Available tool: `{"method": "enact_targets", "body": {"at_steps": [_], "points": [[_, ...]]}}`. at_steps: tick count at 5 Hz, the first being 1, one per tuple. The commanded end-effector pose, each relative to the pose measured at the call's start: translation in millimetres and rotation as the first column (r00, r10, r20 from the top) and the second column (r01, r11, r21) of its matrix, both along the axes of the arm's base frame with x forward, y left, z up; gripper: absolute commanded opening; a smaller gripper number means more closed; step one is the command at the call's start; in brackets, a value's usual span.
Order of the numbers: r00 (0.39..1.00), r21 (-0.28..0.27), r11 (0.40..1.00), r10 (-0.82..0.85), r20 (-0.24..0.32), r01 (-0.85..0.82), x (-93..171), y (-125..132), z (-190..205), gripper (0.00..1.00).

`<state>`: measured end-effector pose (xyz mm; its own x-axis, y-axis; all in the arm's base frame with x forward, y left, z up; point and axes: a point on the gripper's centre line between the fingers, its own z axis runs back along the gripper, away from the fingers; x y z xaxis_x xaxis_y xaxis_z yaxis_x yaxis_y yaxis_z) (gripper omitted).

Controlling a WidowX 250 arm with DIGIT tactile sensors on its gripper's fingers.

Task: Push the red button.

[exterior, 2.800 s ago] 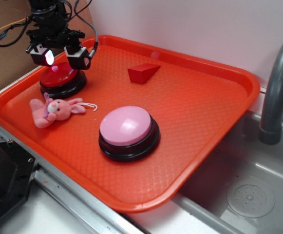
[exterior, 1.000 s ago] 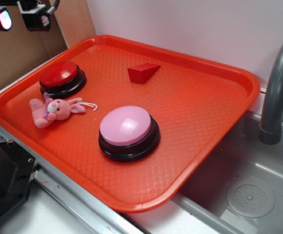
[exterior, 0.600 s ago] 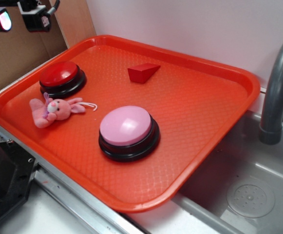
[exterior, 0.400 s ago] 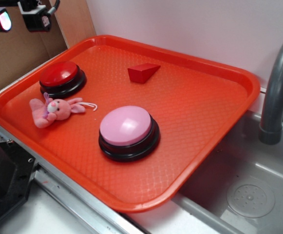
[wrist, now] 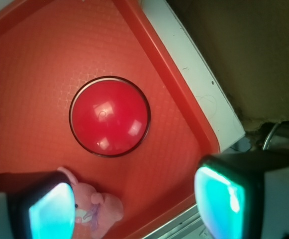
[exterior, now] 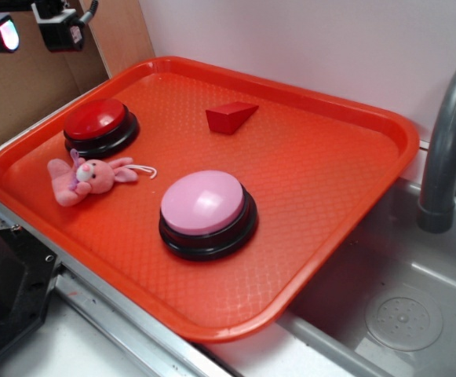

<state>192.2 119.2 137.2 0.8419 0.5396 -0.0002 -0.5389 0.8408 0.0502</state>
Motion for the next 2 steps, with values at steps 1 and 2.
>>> {"method": "enact_targets", "body": {"at_steps": [1,2], "points": [[0.999,0.049,0.998,0.029,0.038,-0.031,3.2,11.7,13.7,1.0],[0.999,0.063,0.998,-0.011,0.045,0.008,1.5,3.5,14.0,1.0]]}}
